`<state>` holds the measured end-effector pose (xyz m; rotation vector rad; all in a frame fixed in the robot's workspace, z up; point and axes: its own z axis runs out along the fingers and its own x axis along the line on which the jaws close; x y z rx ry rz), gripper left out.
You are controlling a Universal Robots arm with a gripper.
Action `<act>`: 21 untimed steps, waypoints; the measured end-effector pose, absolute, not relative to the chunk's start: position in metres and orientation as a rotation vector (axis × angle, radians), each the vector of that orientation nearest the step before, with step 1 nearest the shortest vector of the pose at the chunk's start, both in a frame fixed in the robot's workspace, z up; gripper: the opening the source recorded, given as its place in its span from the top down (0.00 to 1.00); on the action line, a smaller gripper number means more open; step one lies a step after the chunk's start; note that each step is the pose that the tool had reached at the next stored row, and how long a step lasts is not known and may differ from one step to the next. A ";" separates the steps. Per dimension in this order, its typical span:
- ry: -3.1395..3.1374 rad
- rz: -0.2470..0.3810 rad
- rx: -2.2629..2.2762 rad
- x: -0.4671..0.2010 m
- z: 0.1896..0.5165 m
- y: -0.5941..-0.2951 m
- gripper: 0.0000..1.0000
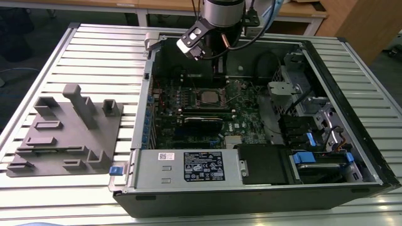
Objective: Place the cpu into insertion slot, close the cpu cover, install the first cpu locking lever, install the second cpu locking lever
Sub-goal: 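Close the cpu cover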
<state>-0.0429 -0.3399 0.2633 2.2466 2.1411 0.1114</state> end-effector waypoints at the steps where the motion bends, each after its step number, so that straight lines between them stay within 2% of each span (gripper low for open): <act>1: 2.141 0.111 2.247 -0.043 0.263 -0.340 0.89; 21: 2.141 0.111 2.246 -0.031 0.263 -0.340 0.89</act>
